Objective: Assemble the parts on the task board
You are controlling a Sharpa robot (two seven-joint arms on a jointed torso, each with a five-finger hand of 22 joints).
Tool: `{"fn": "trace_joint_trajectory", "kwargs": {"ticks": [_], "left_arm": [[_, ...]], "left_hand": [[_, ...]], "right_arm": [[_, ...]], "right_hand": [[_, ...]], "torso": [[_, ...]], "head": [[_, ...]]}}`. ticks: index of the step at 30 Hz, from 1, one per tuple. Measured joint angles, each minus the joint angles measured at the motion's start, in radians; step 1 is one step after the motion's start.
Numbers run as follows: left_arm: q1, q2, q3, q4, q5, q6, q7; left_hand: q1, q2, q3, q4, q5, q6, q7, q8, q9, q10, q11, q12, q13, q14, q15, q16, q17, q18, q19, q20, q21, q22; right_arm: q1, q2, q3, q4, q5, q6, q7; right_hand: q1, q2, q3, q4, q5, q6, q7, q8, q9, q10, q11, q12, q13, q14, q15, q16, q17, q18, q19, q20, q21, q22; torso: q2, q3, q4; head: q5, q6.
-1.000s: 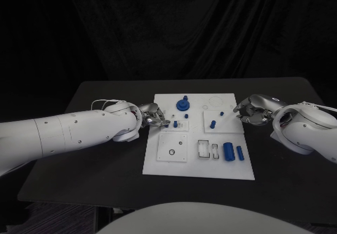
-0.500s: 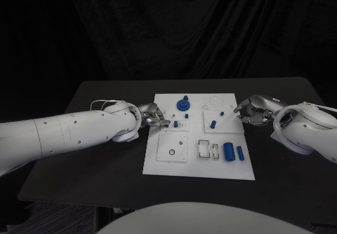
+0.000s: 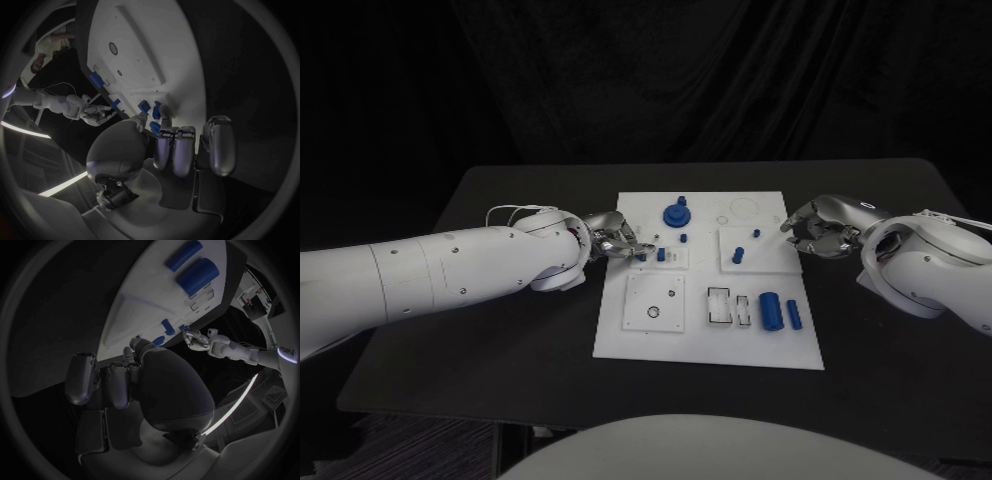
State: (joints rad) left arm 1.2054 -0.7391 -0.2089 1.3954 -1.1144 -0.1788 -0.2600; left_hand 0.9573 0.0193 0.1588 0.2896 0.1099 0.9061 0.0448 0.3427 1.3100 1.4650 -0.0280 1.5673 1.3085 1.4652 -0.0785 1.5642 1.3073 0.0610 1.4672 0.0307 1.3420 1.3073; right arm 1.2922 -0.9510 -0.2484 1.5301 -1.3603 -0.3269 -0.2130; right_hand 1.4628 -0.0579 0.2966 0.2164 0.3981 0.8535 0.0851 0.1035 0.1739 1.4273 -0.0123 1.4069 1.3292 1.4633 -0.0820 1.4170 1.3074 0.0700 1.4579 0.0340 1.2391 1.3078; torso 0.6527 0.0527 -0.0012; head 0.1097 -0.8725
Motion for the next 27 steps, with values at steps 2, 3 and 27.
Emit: {"fn": "trace_joint_trajectory", "kwargs": {"ticks": [2, 3, 27], "left_arm": [[0.000, 0.001, 0.000, -0.001, 0.000, 0.000, 0.002], [0.000, 0.001, 0.000, -0.002, 0.000, 0.000, 0.002], [-0.001, 0.005, 0.000, -0.010, 0.000, 0.001, 0.017]], "left_hand": [[0.000, 0.000, -0.001, -0.001, 0.000, 0.000, 0.000, 0.000, 0.000, 0.000, 0.000, 0.000, 0.000, 0.000, 0.000, 0.000, 0.000, 0.000, 0.000, 0.000, 0.000, 0.000], [0.000, 0.000, -0.004, 0.001, 0.000, 0.000, 0.000, 0.000, 0.000, 0.000, 0.000, 0.000, 0.000, 0.000, 0.000, 0.000, 0.000, 0.000, 0.000, 0.000, 0.000, 0.000], [-0.102, 0.193, -0.095, 0.004, 0.158, 0.004, -0.003, -0.014, 0.000, 0.000, 0.000, 0.000, 0.000, 0.000, 0.000, 0.000, 0.001, 0.000, 0.000, 0.000, -0.004, 0.001]], "right_arm": [[0.000, 0.001, 0.000, 0.000, 0.000, 0.000, 0.000], [0.000, 0.001, 0.000, 0.000, 0.000, 0.000, 0.000], [-0.001, 0.001, 0.000, 0.000, 0.001, 0.003, -0.001]], "right_hand": [[0.000, 0.000, 0.000, 0.000, 0.000, 0.000, 0.000, 0.000, 0.000, 0.000, 0.000, 0.000, 0.000, 0.000, 0.000, 0.000, 0.000, 0.000, 0.000, 0.000, 0.000, 0.000], [0.000, 0.000, 0.000, 0.000, 0.000, 0.000, 0.000, 0.000, 0.000, 0.000, 0.000, 0.000, 0.000, 0.000, 0.000, 0.000, 0.000, 0.000, 0.000, 0.000, 0.000, 0.000], [0.000, 0.000, 0.000, 0.000, 0.000, 0.000, 0.000, 0.000, 0.000, 0.000, 0.000, 0.000, 0.000, 0.000, 0.000, -0.004, 0.000, 0.000, 0.000, 0.000, 0.000, 0.000]], "torso": [[0.000, 0.0001, 0.0000], [0.000, 0.0002, 0.0000], [0.000, 0.0005, 0.0000]], "head": [[0.000, 0.000], [0.000, 0.000], [0.000, 0.000]]}}
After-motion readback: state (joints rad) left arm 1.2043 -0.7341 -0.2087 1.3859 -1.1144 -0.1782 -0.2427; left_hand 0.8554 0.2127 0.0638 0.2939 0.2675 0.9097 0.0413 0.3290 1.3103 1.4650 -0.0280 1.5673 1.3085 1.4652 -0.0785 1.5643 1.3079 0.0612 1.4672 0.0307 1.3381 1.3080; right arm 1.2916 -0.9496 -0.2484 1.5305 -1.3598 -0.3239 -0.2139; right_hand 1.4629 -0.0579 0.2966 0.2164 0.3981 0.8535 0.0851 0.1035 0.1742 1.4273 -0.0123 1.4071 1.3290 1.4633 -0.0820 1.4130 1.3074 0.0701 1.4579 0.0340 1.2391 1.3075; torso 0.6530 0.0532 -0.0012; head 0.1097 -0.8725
